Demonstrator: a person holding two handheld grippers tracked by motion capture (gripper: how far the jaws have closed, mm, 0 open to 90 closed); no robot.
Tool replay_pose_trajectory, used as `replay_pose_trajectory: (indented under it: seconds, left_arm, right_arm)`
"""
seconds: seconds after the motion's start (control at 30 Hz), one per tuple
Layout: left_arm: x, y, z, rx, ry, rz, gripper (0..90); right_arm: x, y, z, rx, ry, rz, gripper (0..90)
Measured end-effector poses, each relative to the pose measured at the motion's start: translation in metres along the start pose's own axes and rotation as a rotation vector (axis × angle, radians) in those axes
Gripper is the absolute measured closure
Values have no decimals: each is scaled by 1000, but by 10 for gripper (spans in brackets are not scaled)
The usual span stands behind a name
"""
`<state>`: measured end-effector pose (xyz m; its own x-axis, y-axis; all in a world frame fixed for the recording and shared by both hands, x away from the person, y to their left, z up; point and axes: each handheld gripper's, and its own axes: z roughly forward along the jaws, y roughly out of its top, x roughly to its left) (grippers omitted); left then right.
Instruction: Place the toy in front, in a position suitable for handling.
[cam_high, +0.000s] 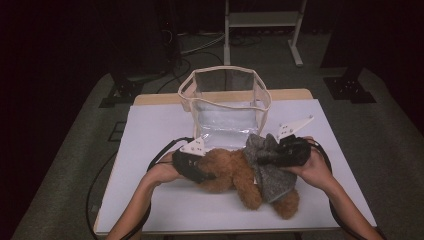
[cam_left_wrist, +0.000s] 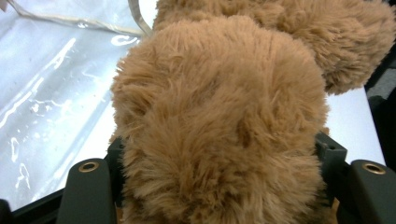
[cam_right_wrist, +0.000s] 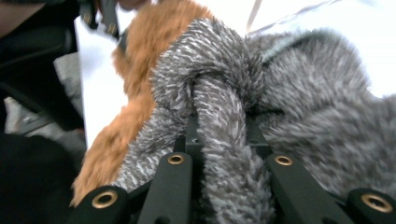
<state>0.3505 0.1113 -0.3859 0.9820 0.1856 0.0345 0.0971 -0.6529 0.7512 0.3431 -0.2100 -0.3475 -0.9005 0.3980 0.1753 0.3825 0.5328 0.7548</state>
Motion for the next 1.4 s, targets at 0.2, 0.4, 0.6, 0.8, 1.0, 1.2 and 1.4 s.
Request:
replay_pose_trajectory:
  seconds: [0.2,0.4,0.6,0.8,1.0,1.2,1.4]
  left_arm:
    - [-1,9,-3,11,58,60,334]
    - [-4,0,-9,-21,35,37,339]
    - [-6,-2,-6,-25,33,31,333]
    - [-3,-11,-14,-71,14,-18,190]
    - [3,-15,-15,-67,8,-51,325]
    - [1,-12,-11,-63,4,-45,349]
    - [3,-15,-16,-73,1,-49,178]
  right_arm:
    - [-4,6,6,3,3,-2,770]
    - [-4,-12,2,-21,35,24,771]
    - [5,7,-2,-4,-15,-19,766]
    - [-1,-2,10,3,16,-10,768]
    - [-4,-6,-6,12,-5,16,768]
    - [15,26,17,54,16,-73,765]
    - [12,3,24,51,48,-48,770]
